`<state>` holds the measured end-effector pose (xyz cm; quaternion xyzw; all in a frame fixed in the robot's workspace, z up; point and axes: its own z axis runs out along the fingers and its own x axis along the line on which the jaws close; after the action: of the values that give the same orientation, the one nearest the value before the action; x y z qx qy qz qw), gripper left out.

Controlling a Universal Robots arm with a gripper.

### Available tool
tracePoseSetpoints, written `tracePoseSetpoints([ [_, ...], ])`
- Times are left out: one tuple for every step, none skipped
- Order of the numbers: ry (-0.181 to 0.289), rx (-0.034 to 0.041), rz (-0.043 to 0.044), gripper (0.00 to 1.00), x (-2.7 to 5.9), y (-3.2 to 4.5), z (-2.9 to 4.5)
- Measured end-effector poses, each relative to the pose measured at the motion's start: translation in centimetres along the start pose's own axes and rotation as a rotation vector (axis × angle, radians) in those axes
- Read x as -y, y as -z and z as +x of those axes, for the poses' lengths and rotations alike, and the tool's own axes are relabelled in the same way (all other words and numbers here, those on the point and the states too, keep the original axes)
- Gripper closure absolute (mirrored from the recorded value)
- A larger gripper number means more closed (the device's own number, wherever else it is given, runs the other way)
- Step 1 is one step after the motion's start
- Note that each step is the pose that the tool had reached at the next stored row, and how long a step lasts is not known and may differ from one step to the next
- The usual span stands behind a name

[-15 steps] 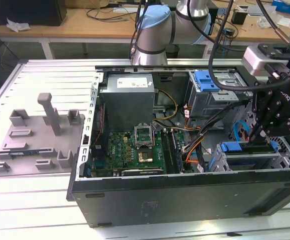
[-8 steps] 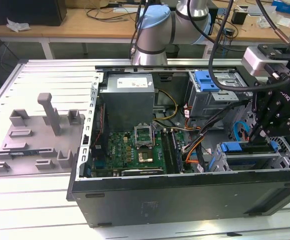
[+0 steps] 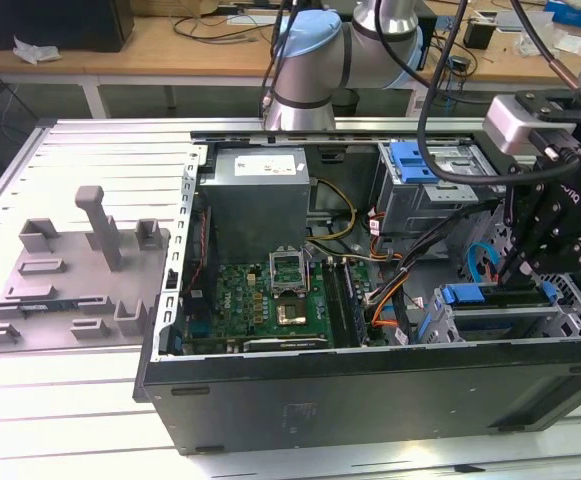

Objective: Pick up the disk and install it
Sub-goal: 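Insert the second disk wire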

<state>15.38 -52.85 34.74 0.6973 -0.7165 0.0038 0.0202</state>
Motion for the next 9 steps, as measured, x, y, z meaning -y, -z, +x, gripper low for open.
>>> tracePoseSetpoints([
  [0.000, 0.0000, 0.0000, 0.84, 0.00, -0.03, 0.00],
  [0.000, 0.0001, 0.0000, 0.84, 0.00, -0.05, 0.00],
  [0.000, 0.0001, 0.0000, 0.84, 0.00, -0.10, 0.00],
  [0.001, -0.0002, 0.0001, 0.84, 0.01, -0.22, -0.01],
  [0.002, 0.0000, 0.0001, 0.84, 0.01, -0.29, -0.01],
  [0.002, -0.0001, 0.0001, 0.84, 0.01, -0.32, -0.01],
  [0.002, 0.0000, 0.0000, 0.84, 0.01, -0.36, -0.01],
  [0.002, -0.0002, 0.0001, 0.84, 0.01, -0.38, -0.01],
  [0.003, -0.0001, 0.0000, 0.84, 0.01, -0.41, -0.01],
])
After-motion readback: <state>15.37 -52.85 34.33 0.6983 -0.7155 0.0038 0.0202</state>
